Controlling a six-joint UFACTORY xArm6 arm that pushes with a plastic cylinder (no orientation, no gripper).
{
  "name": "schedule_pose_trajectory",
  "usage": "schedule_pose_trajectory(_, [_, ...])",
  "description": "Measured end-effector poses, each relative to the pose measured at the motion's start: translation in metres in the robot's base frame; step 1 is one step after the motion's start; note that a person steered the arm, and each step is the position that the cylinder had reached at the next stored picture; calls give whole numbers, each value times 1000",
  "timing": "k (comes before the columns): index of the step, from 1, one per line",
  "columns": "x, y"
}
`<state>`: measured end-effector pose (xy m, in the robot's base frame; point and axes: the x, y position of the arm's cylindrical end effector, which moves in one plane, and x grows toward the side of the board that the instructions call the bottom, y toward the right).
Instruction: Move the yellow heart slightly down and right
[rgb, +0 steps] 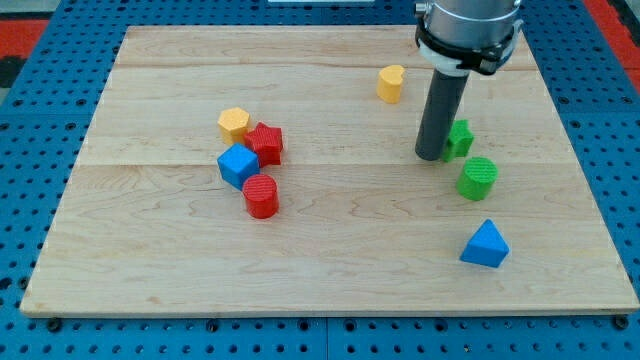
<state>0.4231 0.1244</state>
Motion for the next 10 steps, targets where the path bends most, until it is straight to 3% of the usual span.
schedule_pose_trajectory(2, [-14, 6])
schedule_pose_trajectory(3, [2, -65])
schedule_pose_trajectory(4, [-12, -107])
schedule_pose_trajectory(5, [-66, -105])
schedule_pose_trajectory(7, [-131, -78])
schedule_pose_trajectory(8, [-111, -35])
schedule_pose_trajectory(10, [-61, -31])
